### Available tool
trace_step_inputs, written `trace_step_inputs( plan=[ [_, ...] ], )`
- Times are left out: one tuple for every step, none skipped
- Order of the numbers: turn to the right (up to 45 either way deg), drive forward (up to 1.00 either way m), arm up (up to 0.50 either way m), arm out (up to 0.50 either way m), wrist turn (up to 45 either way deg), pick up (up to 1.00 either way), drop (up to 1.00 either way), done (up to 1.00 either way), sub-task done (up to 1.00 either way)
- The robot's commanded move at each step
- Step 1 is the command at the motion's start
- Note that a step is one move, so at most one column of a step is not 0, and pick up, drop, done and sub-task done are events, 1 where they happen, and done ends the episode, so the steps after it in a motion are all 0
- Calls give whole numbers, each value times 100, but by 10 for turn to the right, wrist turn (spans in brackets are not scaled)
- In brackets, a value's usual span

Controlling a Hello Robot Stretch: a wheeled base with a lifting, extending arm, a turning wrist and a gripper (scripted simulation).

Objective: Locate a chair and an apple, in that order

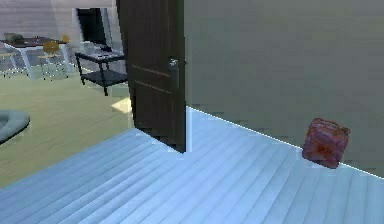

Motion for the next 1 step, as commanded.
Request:
trace_step_inputs(
  plan=[
    [0,50,0,0,0,0,0,0,0]
  ],
)
